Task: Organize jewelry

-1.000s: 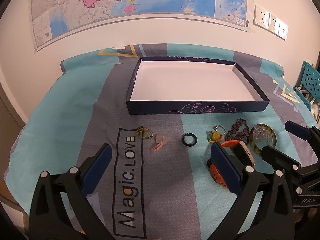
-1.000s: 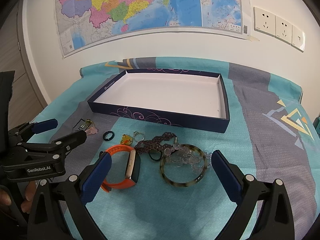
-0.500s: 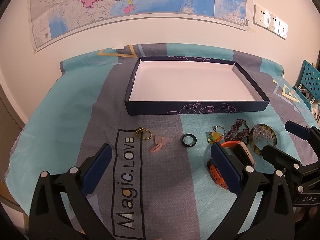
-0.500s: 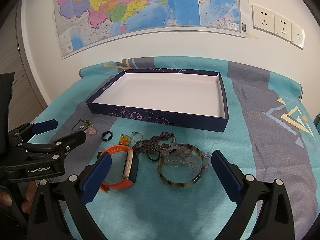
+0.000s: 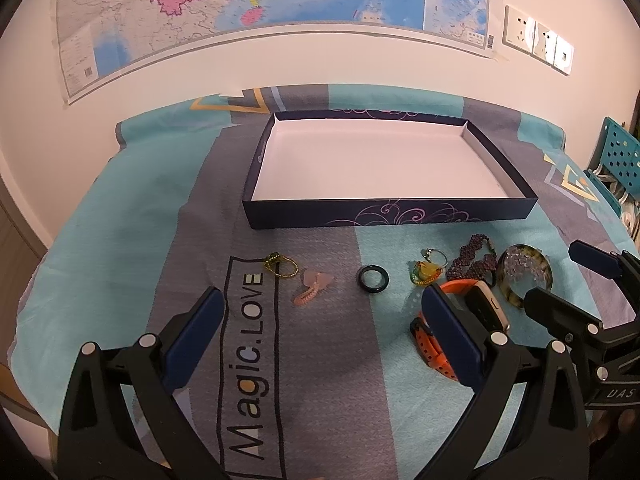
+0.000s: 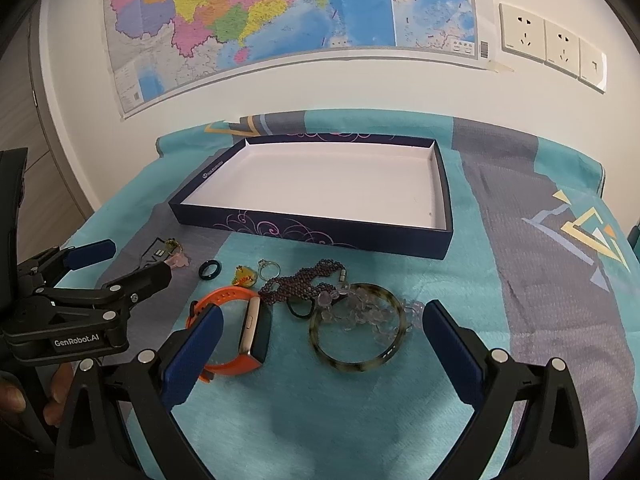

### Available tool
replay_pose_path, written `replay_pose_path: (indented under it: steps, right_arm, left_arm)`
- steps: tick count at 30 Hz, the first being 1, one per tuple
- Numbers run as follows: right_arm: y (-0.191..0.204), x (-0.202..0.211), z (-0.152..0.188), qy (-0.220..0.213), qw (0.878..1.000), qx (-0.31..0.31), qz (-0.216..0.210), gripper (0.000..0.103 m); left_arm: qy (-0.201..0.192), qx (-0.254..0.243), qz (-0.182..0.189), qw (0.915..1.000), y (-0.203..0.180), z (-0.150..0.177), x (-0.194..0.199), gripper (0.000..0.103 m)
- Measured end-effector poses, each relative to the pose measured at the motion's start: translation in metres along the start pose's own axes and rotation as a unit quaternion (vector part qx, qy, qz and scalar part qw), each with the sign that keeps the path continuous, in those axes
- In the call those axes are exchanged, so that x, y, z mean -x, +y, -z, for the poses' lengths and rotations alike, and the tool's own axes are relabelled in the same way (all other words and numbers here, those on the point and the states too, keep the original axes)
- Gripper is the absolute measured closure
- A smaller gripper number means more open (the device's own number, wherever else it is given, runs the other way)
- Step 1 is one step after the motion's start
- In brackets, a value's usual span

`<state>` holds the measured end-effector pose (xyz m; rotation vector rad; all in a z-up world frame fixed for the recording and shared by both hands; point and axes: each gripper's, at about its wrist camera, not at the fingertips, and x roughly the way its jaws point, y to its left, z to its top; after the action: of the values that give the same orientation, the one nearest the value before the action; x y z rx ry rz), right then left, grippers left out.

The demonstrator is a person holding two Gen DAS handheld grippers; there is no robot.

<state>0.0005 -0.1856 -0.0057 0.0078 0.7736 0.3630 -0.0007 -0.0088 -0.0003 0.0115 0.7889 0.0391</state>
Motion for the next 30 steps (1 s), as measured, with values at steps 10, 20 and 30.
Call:
replay_pose_path:
  steps: [10,20,30]
  right_arm:
    - [-0.004,-0.001,0.001,0.003,1.000,-0.006,0.001,0.006]
    - [-0.011,-0.004,0.003,0.010,1.000,-0.016,0.003,0.006]
    - [-0.015,-0.007,0.006,0.018,1.000,-0.021,0.003,0.006]
  left_arm:
    - [0.004,-0.004,0.009,0.9999,-0.002,0.003,-0.003,0.006]
    - [0.009,-0.008,0.016,0.9998,-0.004,0.005,-0.007,0.006]
    - [0.012,-0.011,0.022,0.9996,-0.006,0.006,-0.009,0.006]
